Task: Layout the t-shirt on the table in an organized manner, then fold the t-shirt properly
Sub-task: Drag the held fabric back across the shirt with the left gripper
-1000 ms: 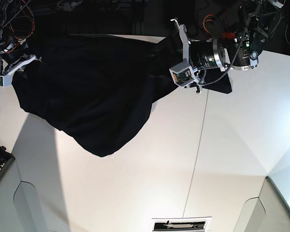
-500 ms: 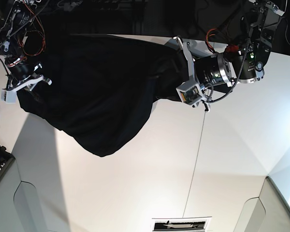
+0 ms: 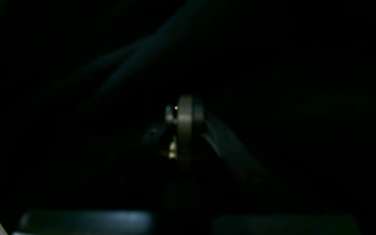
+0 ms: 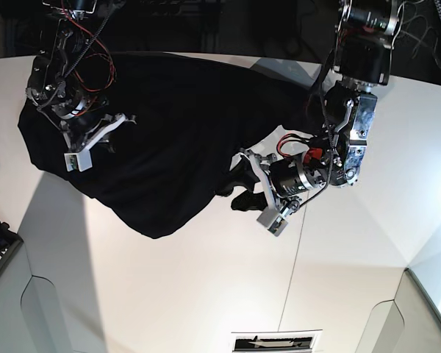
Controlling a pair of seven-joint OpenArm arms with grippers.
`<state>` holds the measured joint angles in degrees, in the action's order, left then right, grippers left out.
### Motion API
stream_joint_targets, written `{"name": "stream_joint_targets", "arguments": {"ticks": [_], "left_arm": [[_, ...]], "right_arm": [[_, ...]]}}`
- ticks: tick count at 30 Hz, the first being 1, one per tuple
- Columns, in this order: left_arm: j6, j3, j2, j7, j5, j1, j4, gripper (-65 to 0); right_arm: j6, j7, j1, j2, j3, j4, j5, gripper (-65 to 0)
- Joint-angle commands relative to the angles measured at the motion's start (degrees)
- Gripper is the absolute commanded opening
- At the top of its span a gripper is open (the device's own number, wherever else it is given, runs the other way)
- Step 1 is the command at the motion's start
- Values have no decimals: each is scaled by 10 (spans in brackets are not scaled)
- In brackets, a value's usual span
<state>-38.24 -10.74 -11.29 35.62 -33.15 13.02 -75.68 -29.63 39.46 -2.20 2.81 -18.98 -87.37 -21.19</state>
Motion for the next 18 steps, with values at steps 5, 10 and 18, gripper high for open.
{"name": "stream_joint_targets", "arguments": {"ticks": [5, 10, 18], "left_arm": [[-8, 2, 33, -13, 8, 64, 80, -305], [-18, -36, 45, -6, 7, 66, 106, -306], [-18, -76, 44, -7, 6, 69, 96, -650]], "right_arm": [[-2, -18, 6, 3, 0, 23, -2, -650], [-2, -23, 8, 3, 0, 26, -4, -650], [-2, -26, 7, 4, 0, 29, 16, -650]]}}
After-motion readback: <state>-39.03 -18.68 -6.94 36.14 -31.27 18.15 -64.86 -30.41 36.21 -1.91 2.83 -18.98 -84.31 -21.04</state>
